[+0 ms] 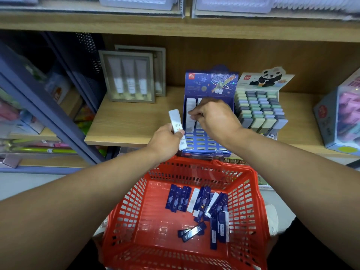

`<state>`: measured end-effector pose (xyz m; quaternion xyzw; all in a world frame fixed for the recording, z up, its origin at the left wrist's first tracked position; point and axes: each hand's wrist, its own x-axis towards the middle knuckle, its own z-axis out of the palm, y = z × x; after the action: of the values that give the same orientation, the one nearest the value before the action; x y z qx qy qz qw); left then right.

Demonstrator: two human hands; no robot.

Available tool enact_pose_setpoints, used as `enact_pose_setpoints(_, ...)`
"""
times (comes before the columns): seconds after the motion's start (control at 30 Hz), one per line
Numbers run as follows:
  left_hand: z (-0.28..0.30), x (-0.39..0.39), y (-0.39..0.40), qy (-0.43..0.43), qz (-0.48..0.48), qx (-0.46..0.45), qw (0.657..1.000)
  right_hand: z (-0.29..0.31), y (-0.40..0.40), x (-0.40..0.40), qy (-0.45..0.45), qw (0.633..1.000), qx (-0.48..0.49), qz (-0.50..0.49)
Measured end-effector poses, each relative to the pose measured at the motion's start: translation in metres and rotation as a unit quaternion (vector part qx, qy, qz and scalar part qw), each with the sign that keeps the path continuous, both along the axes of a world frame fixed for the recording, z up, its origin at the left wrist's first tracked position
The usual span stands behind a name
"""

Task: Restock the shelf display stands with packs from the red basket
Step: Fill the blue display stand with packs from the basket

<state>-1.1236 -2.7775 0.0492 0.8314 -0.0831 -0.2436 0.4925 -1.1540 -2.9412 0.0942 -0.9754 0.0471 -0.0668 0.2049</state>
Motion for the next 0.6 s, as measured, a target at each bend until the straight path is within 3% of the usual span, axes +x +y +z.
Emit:
enact_pose_setpoints(0.17, 0.006, -0.002, 0.001, -0.063, -0.029, 0.056, 0.996, 0.002, 0.003, -0.001, -0.017, 1.000, -0.017, 0.000)
enact_pose_setpoints(0.23, 0.011, -0.004, 0.001, -0.149, -0.046, 0.098, 0.983, 0.005, 0.005, -0.004, -0.063, 0.998, 0.027, 0.000)
enact_pose_setpoints(0.33, 0.018, -0.009, -0.002, -0.237, -0.085, 0.090, 0.964, 0.010, 0.008, -0.011, -0.085, 0.988, 0.126, 0.028)
enact_pose_setpoints(0.47, 0.016, -0.013, -0.004, -0.249, -0.132, 0.081, 0.956, 0.010, 0.005, -0.021, -0.080, 0.978, 0.188, 0.050)
enact_pose_setpoints(0.6, 0.014, -0.013, -0.001, -0.279, -0.099, 0.089, 0.951, 0.014, -0.011, -0.022, -0.077, 0.976, 0.201, 0.011)
